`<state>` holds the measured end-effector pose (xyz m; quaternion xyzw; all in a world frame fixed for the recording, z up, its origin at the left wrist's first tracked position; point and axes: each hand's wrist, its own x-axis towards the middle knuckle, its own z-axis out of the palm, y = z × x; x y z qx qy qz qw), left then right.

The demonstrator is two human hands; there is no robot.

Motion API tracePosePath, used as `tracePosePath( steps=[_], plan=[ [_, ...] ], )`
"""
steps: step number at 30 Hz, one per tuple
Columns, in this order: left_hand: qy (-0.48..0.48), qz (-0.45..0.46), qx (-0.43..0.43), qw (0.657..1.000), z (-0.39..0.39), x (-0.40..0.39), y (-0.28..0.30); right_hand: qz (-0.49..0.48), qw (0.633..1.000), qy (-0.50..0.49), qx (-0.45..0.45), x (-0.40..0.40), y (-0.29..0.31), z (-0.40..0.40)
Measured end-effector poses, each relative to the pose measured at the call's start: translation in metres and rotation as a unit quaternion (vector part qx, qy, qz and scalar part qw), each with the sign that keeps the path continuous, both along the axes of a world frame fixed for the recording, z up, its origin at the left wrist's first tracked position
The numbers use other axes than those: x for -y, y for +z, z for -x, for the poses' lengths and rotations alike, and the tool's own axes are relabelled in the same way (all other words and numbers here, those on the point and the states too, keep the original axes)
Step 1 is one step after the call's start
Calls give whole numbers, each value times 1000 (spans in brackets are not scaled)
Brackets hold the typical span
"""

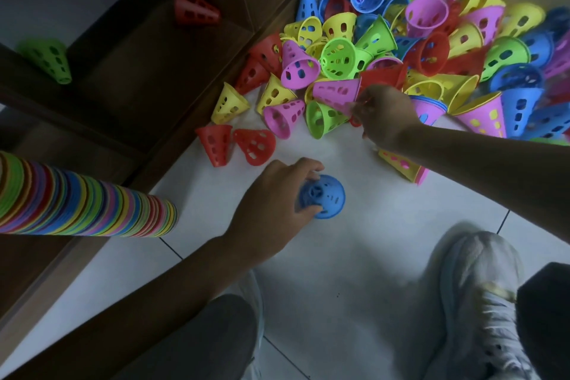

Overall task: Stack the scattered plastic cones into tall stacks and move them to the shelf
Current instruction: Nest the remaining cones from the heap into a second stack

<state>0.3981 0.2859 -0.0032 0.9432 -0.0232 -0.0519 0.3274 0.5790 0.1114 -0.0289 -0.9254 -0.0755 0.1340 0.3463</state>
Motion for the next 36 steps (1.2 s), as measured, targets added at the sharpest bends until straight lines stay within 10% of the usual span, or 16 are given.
tracePosePath(
  steps=[14, 26, 36],
  plan=[
    [87, -26, 4, 996, -1, -67, -28, -342, 915, -61, -205, -4, 36, 79],
    [50, -132, -39, 989, -50, -104, -48, -198, 934, -25, -297, 12, 14, 117],
    [36, -19, -126, 991, -52, -101, -45, -28, 970, 32, -241, 12, -11, 114]
  ],
)
